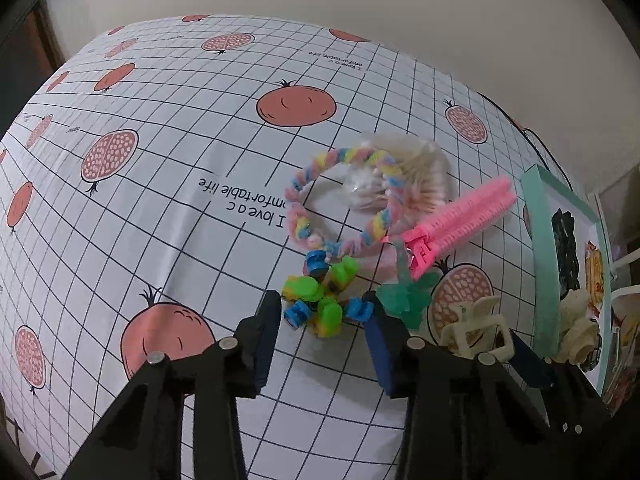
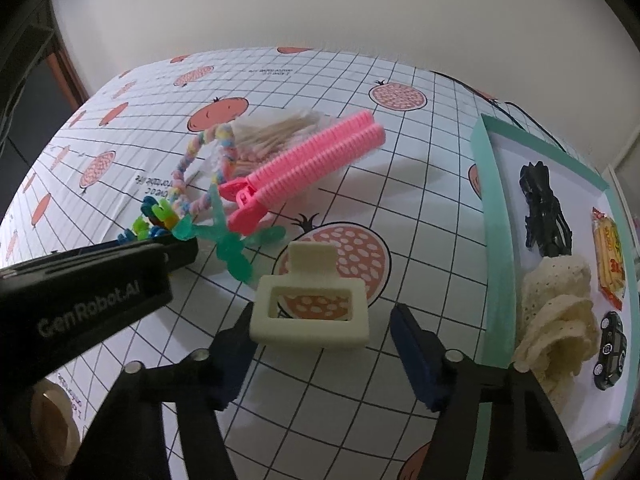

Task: Organize objects
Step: 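Grasp the cream claw clip with the right tool while the left tool approaches the beaded toy, then close the left tool on the colourful beaded toy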

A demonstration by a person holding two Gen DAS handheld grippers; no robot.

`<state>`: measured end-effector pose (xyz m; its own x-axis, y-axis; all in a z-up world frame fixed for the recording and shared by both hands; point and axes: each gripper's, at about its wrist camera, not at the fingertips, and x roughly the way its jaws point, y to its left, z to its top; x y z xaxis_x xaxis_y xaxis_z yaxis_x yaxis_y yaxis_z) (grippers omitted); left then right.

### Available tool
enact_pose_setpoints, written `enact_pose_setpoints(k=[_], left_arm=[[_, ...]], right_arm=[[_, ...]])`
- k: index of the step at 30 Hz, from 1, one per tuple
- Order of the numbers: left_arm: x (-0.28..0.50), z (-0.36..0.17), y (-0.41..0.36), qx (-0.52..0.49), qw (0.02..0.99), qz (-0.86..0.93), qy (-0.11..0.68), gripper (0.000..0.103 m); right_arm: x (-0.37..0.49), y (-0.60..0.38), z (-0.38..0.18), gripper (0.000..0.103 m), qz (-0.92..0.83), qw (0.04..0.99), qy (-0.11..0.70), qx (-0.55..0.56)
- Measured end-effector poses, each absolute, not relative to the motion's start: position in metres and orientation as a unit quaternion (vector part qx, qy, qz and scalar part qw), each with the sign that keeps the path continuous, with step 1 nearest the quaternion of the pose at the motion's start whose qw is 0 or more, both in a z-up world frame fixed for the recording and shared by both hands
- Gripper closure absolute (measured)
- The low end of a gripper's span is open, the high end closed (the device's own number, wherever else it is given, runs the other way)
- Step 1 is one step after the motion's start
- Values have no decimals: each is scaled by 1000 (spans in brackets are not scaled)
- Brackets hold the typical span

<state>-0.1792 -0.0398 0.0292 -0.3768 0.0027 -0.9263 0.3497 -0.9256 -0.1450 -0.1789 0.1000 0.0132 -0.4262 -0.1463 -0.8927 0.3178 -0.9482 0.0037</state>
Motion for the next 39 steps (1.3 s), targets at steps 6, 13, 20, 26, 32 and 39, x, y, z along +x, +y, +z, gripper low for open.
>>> enact_pose_setpoints(k=[6,13,20,26,32,39], left_arm=[[-177,28,-41,550,113,-812,159,62],[-172,26,-46,550,132,-809,164,63],[-165,28,-60,543,159,-804,183,63],[-160,34,-68,530,179,-805,195,63],[-158,43,-70,513,185,-813,205,63],[-156,61,-68,489,184,-827,210,63]], right_arm=[[-178,103,13,50,-840,136,77,519],[-178,105,13,50,-841,132,74,519],[-180,108,15,50,-843,130,70,518],[-180,110,21,50,-847,127,65,512],[-179,113,29,50,-854,125,57,501],[-177,117,46,50,-870,127,39,476]])
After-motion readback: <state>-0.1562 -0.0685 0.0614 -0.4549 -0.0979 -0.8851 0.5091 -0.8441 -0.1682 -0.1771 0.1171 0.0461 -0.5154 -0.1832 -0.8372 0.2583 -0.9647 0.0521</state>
